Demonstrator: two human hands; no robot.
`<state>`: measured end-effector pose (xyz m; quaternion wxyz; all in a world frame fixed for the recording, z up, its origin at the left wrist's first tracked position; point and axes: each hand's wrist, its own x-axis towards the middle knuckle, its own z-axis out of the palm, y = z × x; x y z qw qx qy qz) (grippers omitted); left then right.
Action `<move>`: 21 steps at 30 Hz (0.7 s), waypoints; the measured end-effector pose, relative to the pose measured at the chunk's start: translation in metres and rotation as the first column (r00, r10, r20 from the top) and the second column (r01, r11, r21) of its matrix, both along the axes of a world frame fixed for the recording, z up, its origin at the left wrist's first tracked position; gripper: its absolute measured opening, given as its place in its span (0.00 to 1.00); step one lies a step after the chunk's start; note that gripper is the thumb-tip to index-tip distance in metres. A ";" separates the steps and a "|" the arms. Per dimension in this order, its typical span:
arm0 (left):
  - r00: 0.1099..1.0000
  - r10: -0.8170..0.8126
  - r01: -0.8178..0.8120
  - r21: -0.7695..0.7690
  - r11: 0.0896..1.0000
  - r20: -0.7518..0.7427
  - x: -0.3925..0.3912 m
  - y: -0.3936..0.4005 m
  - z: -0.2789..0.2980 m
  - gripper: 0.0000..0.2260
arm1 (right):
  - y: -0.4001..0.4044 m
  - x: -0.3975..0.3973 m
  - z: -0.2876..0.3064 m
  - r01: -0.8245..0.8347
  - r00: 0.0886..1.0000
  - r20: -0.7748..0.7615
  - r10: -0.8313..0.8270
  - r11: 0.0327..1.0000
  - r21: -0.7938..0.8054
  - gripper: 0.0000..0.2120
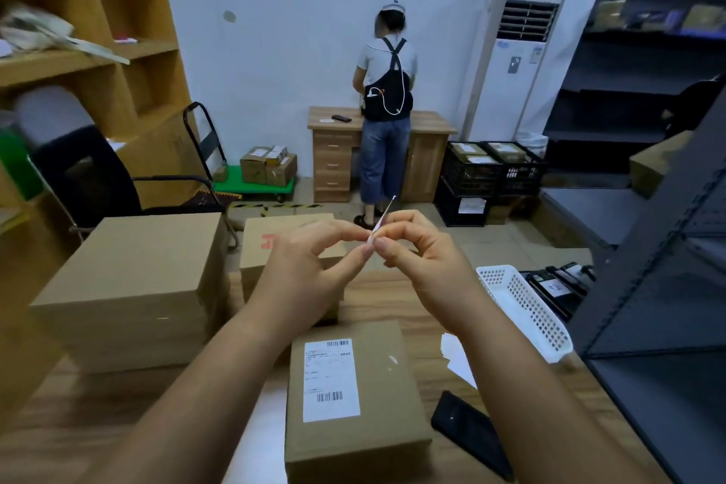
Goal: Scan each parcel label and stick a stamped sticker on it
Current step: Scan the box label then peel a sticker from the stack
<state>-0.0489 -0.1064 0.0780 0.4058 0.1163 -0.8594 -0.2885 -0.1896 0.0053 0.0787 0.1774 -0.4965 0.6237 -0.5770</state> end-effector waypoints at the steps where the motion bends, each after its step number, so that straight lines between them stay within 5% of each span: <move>1: 1.000 -0.005 0.005 -0.006 1.000 0.000 -0.006 0.001 -0.002 0.11 | 0.002 -0.004 -0.002 0.008 1.000 0.002 -0.008 1.000 0.000 0.05; 21: 0.999 0.038 -0.033 -0.149 0.988 0.029 -0.164 0.054 0.008 0.09 | 0.049 -0.172 0.000 -0.099 0.983 0.151 0.108 0.993 -0.066 0.04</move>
